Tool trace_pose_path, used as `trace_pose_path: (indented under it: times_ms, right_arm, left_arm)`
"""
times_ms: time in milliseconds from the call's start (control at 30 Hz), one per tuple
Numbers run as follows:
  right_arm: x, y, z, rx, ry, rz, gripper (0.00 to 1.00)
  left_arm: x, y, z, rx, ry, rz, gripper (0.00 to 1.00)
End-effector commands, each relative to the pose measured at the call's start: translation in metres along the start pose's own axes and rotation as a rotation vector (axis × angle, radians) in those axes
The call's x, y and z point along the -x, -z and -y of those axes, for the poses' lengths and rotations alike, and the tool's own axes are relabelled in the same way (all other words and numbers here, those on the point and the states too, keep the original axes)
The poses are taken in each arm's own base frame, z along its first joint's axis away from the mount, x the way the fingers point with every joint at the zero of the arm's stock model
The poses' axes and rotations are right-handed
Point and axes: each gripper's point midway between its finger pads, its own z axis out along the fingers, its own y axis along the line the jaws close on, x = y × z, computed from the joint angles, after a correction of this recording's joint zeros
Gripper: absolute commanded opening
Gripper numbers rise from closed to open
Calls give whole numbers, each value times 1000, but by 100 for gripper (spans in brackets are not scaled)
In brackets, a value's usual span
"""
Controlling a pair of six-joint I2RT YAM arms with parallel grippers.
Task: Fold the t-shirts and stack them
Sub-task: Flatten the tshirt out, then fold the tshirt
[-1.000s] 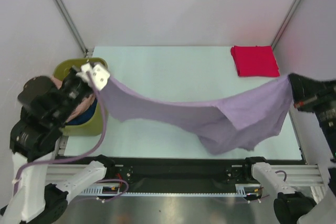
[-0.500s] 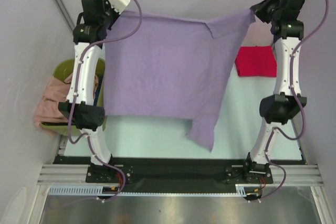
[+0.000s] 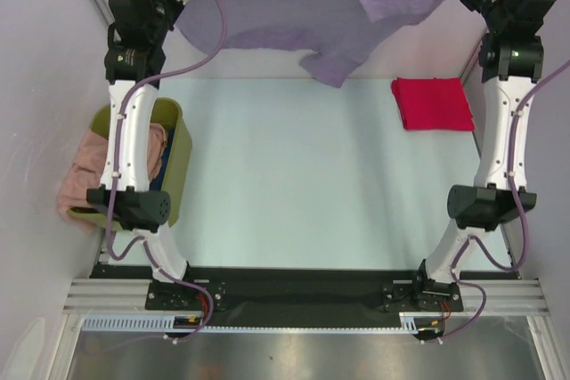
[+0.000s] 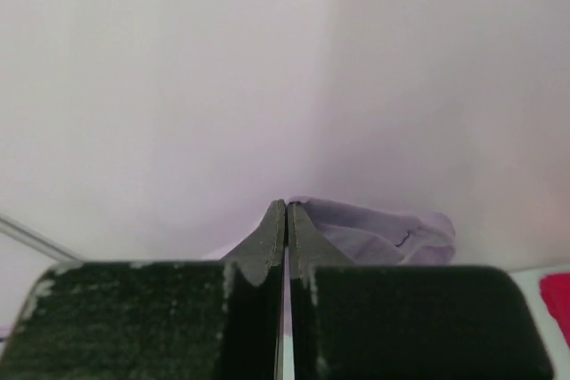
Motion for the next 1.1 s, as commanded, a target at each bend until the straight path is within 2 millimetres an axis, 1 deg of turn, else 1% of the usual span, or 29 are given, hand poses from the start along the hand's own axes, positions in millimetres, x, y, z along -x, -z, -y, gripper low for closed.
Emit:
trace_pose_path:
  times_ms: [0, 33, 67, 100, 133, 167, 200, 233, 267, 300, 367, 400, 433, 467, 500, 533, 567, 600, 633, 667, 700, 767, 800, 833, 900, 967, 1000, 1033, 1067]
  right_arm:
    - [9, 28, 9, -62, 77, 13, 0]
    - [12, 47, 0, -55, 94, 14, 0]
    - [-31, 49, 35, -127, 77, -88, 0]
    - [-45, 58, 42, -141, 83, -126, 0]
    - [-64, 68, 56, -171, 79, -172, 0]
    - [-65, 92, 48, -168, 84, -177, 0]
    - [-112, 109, 83, -245, 56, -284, 0]
    - [-112, 135, 74, -241, 55, -280, 0]
    - [-128, 149, 83, -265, 42, -313, 0]
    - [-169, 174, 109, -328, 13, -399, 0]
    - [-202, 210, 125, -388, -27, -474, 0]
    - [-225, 240, 134, -418, -41, -513, 0]
    - [-244, 260, 142, -456, -67, -560, 0]
    - [-257, 276, 146, -474, -81, -587, 0]
    - [-263, 291, 144, -472, -90, -591, 0]
    - [-292, 317, 161, -528, -119, -653, 0]
    - [-304, 333, 164, -561, -148, -685, 0]
    - [-309, 345, 164, -565, -158, -682, 0]
    - [-325, 365, 173, -612, -180, -727, 0]
    - [-331, 374, 175, -638, -207, -734, 0]
    - [-329, 381, 172, -638, -217, -717, 0]
    - [-336, 399, 172, -687, -261, -735, 0]
    - [-336, 403, 171, -695, -274, -728, 0]
    - [-334, 410, 167, -696, -282, -718, 0]
    - [-334, 414, 165, -695, -292, -705, 0]
    - [-329, 409, 163, -662, -279, -667, 0]
    - [-332, 407, 166, -658, -280, -666, 0]
    - [-328, 393, 164, -615, -275, -631, 0]
    - [-334, 386, 165, -599, -287, -659, 0]
  left_arm:
    - [-23, 24, 12, -64, -30, -56, 0]
    - [-31, 26, 27, -120, -50, -62, 1]
    - [-33, 40, 31, -139, -60, -68, 0]
    - [-70, 41, 63, -219, -71, -145, 0]
    - [-84, 46, 76, -252, -75, -173, 0]
    - [-85, 63, 78, -259, -79, -173, 0]
    - [-126, 72, 113, -341, -78, -252, 0]
    - [-136, 83, 124, -369, -77, -264, 0]
    - [-148, 94, 139, -408, -77, -282, 0]
    - [-173, 118, 162, -465, -72, -327, 0]
    - [-196, 143, 188, -539, -68, -365, 0]
    - [-218, 166, 208, -585, -55, -409, 0]
    - [-229, 177, 220, -614, -50, -428, 0]
    - [-240, 189, 230, -639, -44, -447, 0]
    - [-266, 210, 253, -697, -33, -505, 1]
    - [-274, 223, 262, -719, -26, -524, 1]
    - [-284, 234, 271, -746, -24, -548, 0]
    - [-304, 255, 287, -795, -22, -600, 0]
    - [-309, 264, 291, -801, -25, -612, 0]
    - [-324, 281, 301, -828, -26, -651, 0]
    - [-329, 292, 303, -843, -39, -671, 0]
    - [-329, 306, 301, -847, -55, -659, 0]
    - [-334, 321, 305, -877, -68, -679, 0]
    - [-333, 326, 304, -881, -73, -677, 0]
    - [-328, 333, 298, -862, -82, -656, 0]
    - [-324, 330, 294, -841, -85, -638, 0]
    - [-323, 324, 292, -823, -86, -627, 0]
    - [-323, 319, 290, -810, -88, -627, 0]
    - [-322, 314, 289, -800, -88, -624, 0]
